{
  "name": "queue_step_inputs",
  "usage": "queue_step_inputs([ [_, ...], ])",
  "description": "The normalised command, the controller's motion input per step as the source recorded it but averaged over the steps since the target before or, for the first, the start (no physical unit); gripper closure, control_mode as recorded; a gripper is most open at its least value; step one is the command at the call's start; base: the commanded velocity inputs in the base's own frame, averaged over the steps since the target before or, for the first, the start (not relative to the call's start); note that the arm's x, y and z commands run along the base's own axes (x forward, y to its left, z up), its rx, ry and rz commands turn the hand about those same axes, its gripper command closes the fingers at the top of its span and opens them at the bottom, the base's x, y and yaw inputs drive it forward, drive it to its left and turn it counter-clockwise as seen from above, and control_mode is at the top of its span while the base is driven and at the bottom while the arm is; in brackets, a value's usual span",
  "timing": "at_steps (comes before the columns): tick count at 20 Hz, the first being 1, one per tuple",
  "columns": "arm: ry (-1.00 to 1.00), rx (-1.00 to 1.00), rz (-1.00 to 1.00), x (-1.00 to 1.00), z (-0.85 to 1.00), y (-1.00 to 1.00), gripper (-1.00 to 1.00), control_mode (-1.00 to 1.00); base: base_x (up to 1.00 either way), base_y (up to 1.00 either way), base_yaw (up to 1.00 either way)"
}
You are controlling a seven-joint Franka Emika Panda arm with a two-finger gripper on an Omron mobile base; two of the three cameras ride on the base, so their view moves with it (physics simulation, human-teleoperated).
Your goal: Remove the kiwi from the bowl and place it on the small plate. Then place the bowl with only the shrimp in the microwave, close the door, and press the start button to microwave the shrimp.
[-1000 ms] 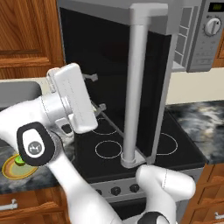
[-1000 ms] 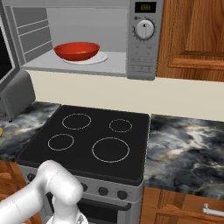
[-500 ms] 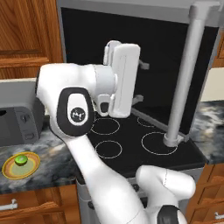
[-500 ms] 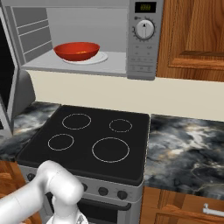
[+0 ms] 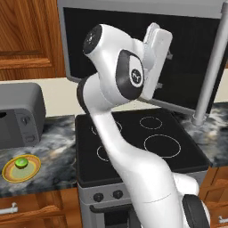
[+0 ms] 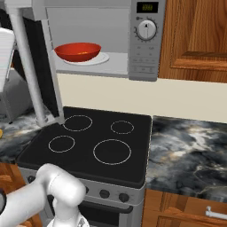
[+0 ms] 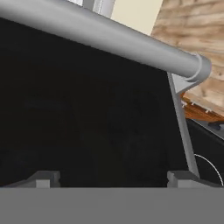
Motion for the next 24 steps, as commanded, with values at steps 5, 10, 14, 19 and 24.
queue_step_inputs([
  [5, -0.08, 0.21, 0.28, 0.96, -0.01, -0.1, -1.0, -1.0, 0.0, 0.0, 0.0],
  [10, -0.1, 0.2, 0.29, 0.93, -0.02, -0.12, -1.0, -1.0, 0.0, 0.0, 0.0],
  [14, -0.17, 0.19, 0.29, 0.85, -0.17, -0.11, -1.0, -1.0, 0.0, 0.0, 0.0],
  [19, -0.22, 0.14, 0.29, 0.79, -0.33, -0.12, -1.0, -1.0, 0.0, 0.0, 0.0],
  [24, -0.2, 0.1, 0.25, 0.8, -0.38, -0.05, -1.0, -1.0, 0.0, 0.0, 0.0],
])
